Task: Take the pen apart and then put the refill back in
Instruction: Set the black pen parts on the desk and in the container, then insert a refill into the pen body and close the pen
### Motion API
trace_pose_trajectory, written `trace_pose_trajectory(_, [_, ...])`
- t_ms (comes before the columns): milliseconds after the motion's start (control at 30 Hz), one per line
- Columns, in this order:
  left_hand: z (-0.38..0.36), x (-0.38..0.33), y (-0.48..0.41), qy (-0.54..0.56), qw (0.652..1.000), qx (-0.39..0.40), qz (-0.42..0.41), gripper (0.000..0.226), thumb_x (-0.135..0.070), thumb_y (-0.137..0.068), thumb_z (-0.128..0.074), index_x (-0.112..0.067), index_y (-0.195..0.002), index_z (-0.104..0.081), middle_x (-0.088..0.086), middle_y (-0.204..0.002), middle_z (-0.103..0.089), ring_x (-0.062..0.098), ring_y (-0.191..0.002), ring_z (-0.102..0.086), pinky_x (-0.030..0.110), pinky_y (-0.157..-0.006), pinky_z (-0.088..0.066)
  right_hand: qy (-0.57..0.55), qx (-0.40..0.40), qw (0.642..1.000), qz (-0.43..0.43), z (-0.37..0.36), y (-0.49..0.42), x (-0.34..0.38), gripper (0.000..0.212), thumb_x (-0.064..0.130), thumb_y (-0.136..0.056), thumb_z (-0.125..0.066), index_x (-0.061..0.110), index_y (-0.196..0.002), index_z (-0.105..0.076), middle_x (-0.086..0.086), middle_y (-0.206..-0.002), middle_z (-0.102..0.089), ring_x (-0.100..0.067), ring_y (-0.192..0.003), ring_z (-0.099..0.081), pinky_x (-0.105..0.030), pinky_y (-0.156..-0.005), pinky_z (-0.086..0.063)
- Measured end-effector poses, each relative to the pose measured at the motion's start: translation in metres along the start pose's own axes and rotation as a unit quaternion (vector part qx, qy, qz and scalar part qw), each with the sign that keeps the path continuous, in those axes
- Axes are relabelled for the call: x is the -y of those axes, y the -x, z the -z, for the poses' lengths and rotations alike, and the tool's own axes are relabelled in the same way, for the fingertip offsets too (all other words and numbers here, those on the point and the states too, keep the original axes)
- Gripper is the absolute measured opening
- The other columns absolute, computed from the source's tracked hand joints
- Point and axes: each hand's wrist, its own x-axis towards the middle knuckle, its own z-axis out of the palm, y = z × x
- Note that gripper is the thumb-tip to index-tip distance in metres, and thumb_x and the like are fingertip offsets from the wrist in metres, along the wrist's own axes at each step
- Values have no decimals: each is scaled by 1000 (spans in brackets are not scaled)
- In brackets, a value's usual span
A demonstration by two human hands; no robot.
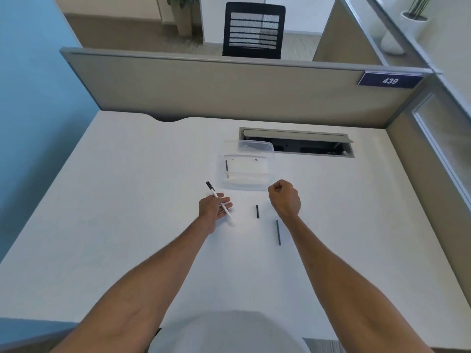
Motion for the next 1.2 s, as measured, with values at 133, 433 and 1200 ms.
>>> trace_pose_trajectory(133, [-12, 7, 17, 4, 1000, 2, 11, 32, 4, -101, -57, 0, -130, -68, 20, -121, -80, 32, -92, -78, 40, -90, -65, 23, 21, 998, -48, 7, 25, -45, 16, 23, -95, -55, 19, -92, -70, 1, -87, -74, -29, -82, -69, -30, -68, -47])
trace_pose_trajectory(433, [-26, 21, 42, -7, 1000, 4, 27, 31, 0, -105, -51, -2, -132, -66, 18, -122, -80, 37, -91, -79, 39, -71, -68, 124, 60, 990, -28, 5, 66, -91, 25, 46, -92, -65, 21, -92, -63, 4, -93, -72, -27, -84, -69, -33, -72, -49])
trace_pose_trajectory(1200, [-29, 11, 43, 98, 995, 9, 30, 19, 1, -109, -47, -3, -125, -57, 24, -120, -77, 30, -79, -80, 31, -54, -65, 41, 57, 987, 142, -4, 71, -58, 5, 33, -91, -68, 29, -91, -63, 21, -83, -72, -11, -76, -70, -29, -64, -49])
